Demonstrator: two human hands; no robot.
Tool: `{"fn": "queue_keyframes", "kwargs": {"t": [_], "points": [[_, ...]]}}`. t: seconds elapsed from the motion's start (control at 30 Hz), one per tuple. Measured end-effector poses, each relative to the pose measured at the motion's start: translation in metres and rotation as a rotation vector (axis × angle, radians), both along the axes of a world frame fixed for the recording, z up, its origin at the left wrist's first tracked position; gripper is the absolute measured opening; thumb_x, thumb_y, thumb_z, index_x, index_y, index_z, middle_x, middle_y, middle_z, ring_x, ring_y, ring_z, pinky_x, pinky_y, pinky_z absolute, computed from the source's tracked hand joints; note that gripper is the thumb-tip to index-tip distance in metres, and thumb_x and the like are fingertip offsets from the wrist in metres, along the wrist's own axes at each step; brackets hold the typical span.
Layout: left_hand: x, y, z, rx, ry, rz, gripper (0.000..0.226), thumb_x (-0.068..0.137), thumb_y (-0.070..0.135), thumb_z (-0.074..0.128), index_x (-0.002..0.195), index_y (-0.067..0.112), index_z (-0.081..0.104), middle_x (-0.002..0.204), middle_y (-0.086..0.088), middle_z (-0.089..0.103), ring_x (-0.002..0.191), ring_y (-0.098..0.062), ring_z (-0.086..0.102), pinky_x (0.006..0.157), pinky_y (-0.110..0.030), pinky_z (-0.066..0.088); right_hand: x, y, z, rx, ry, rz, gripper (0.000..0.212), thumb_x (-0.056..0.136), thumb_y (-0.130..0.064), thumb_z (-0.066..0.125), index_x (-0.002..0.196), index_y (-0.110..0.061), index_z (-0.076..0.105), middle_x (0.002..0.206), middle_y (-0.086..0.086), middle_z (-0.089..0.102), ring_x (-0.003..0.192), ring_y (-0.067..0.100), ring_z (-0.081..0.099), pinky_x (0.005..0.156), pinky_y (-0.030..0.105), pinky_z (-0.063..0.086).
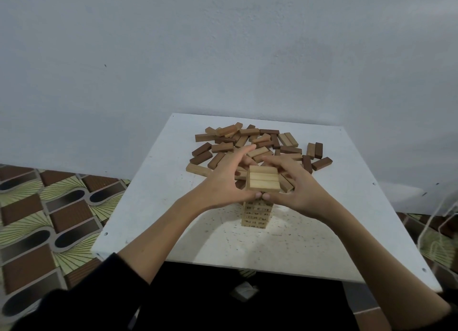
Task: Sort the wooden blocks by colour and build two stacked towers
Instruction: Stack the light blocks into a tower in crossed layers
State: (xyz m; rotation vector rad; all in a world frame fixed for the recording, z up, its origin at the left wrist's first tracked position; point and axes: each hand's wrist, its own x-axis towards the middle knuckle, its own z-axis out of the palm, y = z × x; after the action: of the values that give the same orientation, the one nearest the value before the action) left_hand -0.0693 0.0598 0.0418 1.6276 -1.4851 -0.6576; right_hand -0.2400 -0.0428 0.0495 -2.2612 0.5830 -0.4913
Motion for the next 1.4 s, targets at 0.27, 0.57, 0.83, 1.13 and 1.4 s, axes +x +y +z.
{"fn": "queue_keyframes", "kwargs": {"t": [0.27, 0.57, 0.83, 1.13, 1.4], "points": [[-0.018, 0.014, -0.010, 0.007, 0.208, -0.006, 0.079, 0.084, 0.014, 0.071, 0.133, 0.046, 0.018, 0.133, 0.031, 0.028, 0.112, 0.031, 0.031, 0.079, 0.005, 0.034, -0.005, 0.018, -0.015, 0.314, -0.117, -0.080, 0.089, 0.064, -0.057, 0.066, 0.140, -0.034, 0.026, 0.144, -0.011, 0.033, 0.133, 0.007, 0.034, 0.110, 0.032, 0.032], [-0.046, 0.016, -0.020, 0.084, 0.335, 0.026, 0.094, 0.093, 0.017, 0.059, 0.149, 0.032, -0.015, 0.151, 0.014, 0.008, 0.135, -0.007, 0.025, 0.109, -0.029, 0.036, 0.004, 0.046, -0.035, 0.510, -0.301, -0.161, 0.074, 0.087, -0.026, 0.058, 0.145, -0.030, 0.013, 0.130, -0.026, 0.030, 0.114, -0.014, 0.036, 0.077, -0.003, 0.038], [-0.047, 0.015, -0.019, 0.104, 0.368, 0.032, 0.091, 0.094, 0.018, 0.056, 0.149, 0.033, -0.016, 0.152, 0.012, 0.013, 0.131, -0.003, 0.029, 0.100, -0.018, 0.034, 0.010, 0.052, -0.033, 0.505, -0.318, -0.181, 0.077, 0.083, -0.034, 0.051, 0.147, -0.027, 0.009, 0.143, -0.014, 0.025, 0.129, -0.003, 0.030, 0.097, 0.007, 0.031], [-0.046, 0.015, -0.018, 0.111, 0.343, 0.033, 0.091, 0.094, 0.017, 0.055, 0.149, 0.032, -0.015, 0.156, 0.006, 0.012, 0.139, -0.010, 0.024, 0.111, -0.028, 0.030, 0.013, 0.051, -0.038, 0.476, -0.277, -0.196, 0.073, 0.092, -0.027, 0.052, 0.148, -0.028, 0.006, 0.134, -0.022, 0.029, 0.132, 0.004, 0.027, 0.112, 0.028, 0.026], [-0.046, 0.015, -0.017, 0.116, 0.335, 0.022, 0.090, 0.095, 0.013, 0.053, 0.149, 0.030, -0.017, 0.154, 0.008, 0.011, 0.136, -0.007, 0.025, 0.104, -0.020, 0.031, 0.014, 0.051, -0.036, 0.432, -0.214, -0.214, 0.083, 0.081, -0.042, 0.048, 0.149, -0.027, 0.002, 0.144, -0.018, 0.021, 0.137, 0.005, 0.020, 0.117, 0.038, 0.020]]}}
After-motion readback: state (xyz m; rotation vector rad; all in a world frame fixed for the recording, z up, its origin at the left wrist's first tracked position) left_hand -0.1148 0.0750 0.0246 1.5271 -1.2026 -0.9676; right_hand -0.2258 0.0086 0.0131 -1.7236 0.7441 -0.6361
